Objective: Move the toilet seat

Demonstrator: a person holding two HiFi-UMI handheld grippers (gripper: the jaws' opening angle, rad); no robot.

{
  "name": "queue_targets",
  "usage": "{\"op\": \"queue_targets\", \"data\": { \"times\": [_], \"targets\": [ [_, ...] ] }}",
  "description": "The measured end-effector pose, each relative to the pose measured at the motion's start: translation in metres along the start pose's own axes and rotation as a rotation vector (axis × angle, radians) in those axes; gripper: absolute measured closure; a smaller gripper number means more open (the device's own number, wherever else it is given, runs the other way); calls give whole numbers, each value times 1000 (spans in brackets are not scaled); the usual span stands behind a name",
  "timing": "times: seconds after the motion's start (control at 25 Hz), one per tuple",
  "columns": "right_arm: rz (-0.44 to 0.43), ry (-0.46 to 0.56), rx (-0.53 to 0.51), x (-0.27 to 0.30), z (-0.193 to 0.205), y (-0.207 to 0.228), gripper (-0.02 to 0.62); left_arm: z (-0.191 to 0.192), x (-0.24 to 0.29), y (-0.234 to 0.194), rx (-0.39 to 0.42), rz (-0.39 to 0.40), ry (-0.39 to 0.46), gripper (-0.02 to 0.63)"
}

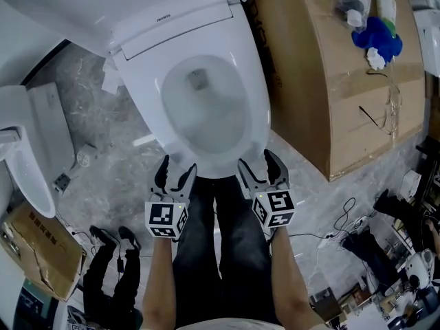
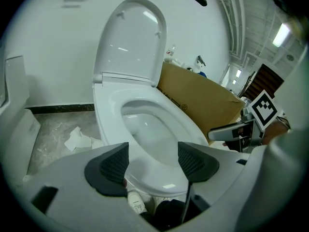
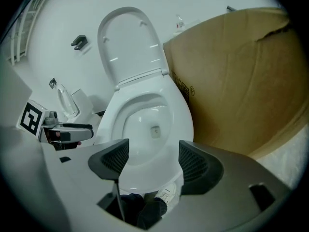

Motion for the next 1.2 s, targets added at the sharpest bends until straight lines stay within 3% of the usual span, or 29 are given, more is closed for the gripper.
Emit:
{"op": "queue_targets", "data": {
  "times": [0.52, 1.2],
  "targets": [
    [35, -58, 113, 19, 23, 20, 204, 34, 11, -9, -112, -23, -83, 239],
    [30, -102, 138, 47, 36, 35, 196, 50, 32, -16, -174, 6, -130, 235]
  ]
}}
Point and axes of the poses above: the fingertips, and each gripper's own axes: x forward along the fingers, y to its right, z out of its underside, the point moved 7 cm from there along -x, backward along the fingers, and after that the axes turned 13 degrees about x, right-handed, at the moved point
